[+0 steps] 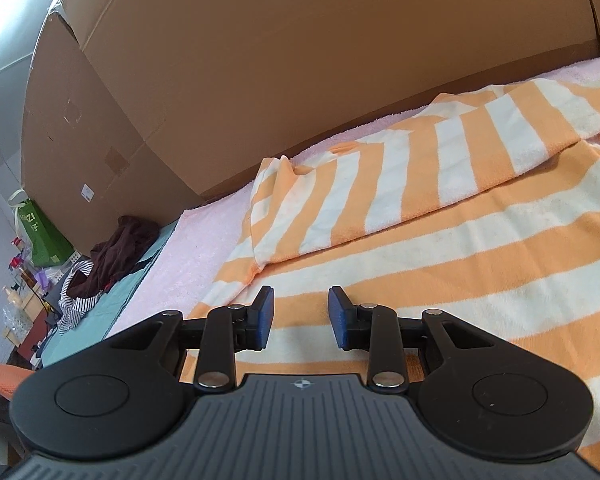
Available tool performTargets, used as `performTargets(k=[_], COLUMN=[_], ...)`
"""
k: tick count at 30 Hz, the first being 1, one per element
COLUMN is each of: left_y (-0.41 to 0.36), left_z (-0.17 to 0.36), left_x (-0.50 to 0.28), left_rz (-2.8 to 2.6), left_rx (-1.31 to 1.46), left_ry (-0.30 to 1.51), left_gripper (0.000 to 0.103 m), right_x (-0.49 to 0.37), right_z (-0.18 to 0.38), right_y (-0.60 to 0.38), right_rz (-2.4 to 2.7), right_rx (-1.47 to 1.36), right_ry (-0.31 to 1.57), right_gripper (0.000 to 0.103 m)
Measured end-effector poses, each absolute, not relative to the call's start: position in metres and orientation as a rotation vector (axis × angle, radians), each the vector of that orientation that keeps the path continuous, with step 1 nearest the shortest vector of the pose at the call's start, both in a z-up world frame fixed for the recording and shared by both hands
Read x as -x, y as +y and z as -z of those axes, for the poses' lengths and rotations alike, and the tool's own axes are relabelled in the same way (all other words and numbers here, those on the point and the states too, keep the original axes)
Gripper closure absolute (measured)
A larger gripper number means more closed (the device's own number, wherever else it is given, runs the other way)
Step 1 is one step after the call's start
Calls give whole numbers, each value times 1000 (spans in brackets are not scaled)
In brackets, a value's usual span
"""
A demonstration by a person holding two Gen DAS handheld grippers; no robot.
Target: Fold clothes
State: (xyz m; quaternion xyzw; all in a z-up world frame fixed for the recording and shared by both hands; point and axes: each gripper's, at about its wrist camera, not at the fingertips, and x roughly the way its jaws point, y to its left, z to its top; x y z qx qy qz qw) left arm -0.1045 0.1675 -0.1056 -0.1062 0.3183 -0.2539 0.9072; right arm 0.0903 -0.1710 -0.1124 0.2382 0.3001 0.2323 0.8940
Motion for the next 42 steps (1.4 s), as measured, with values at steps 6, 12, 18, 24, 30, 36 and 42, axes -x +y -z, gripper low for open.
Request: performTargets(k=[6, 12, 18, 24, 30, 36, 42], left_y=[181, 182, 175, 173, 169, 153, 129], left_z=[108, 82, 63, 60, 61, 54, 63], left_x=[108, 127, 133, 132, 129, 123, 120], left_rz=[509, 593, 654, 669, 702, 806, 863], left_rx=[295, 333, 312, 312, 369, 396, 372], left_ry=[647, 554, 500, 501, 522, 524, 572], left_gripper=[95, 100, 100, 100, 100, 100, 100], right_x=[-90, -92, -109, -144, -166, -169, -169], right_z=[114, 110, 93, 99, 106, 83, 71], right_y=[-173, -168, -138, -121, -125, -136, -137], right_rz=[-484, -476, -454, -401, -328, -363, -385], right_rx=[-516, -489, -453, -657, -724, -657, -564], right_ry=[622, 636, 726, 786, 776, 691, 639], right_gripper=[71, 71, 44, 49, 95, 98, 98])
